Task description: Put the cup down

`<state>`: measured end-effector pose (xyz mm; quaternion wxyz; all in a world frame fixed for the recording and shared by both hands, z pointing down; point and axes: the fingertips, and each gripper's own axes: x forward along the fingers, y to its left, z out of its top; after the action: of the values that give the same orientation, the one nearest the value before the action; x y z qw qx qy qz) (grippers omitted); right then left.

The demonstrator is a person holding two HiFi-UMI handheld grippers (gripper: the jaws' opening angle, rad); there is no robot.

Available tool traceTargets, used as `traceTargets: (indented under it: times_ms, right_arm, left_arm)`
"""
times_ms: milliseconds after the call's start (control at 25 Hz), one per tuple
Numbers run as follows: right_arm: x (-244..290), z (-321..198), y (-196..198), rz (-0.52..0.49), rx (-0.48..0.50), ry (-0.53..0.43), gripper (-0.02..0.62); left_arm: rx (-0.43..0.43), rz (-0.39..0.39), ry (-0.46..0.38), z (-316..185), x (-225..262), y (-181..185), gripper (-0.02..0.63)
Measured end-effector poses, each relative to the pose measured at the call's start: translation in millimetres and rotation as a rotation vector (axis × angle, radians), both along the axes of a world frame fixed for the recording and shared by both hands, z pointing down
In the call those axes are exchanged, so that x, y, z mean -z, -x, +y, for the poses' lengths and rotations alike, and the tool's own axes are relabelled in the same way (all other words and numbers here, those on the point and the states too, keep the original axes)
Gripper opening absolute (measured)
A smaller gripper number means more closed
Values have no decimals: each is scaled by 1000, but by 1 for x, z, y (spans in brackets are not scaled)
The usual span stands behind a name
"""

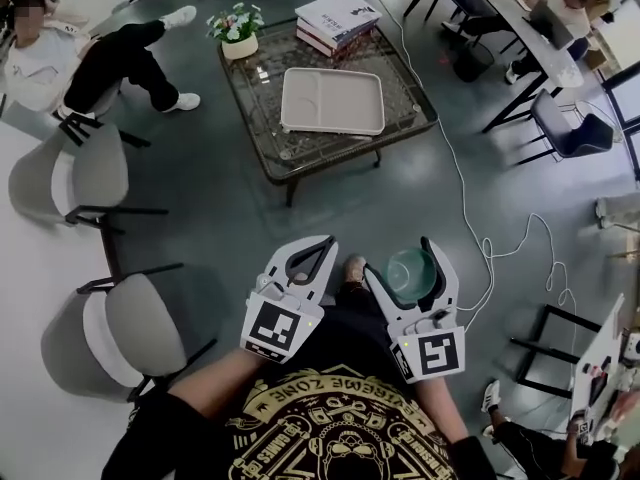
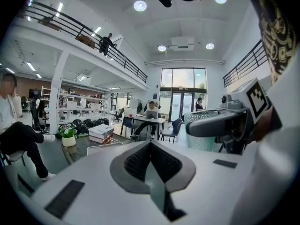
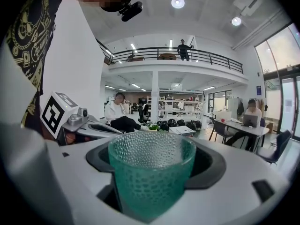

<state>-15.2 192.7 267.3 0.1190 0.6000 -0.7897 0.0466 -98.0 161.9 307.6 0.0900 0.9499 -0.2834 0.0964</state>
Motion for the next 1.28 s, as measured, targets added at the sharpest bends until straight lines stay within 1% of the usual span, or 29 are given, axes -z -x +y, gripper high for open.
traceTargets:
  times_ms: [200,400,640,760,920,1280]
  right_arm:
    - [-8,-15,-4,-22,46,0,399]
    - [-14,-43,-19,-49,108,-3,399]
    - [-19,-83,-54,-65,183,20,399]
    - [-22,-99,-70,-69,231,10,399]
    - [-23,-116,-83,-111,293,14,399]
    - [-27,-145,-117,-130,365,-3,399]
  left_arm:
    - [48,-21,1,-10,-4,-1,-12]
    - [109,-48,4,-32,-8,-12,-12]
    - [195,-53,8,-68,-4,-46,-12]
    - [227,-60,4,-83,-2,-65,-12]
    - [262,-74,9,-97,-6,-87,-12]
    - [331,-110,-9,-118,-4,-120,-12]
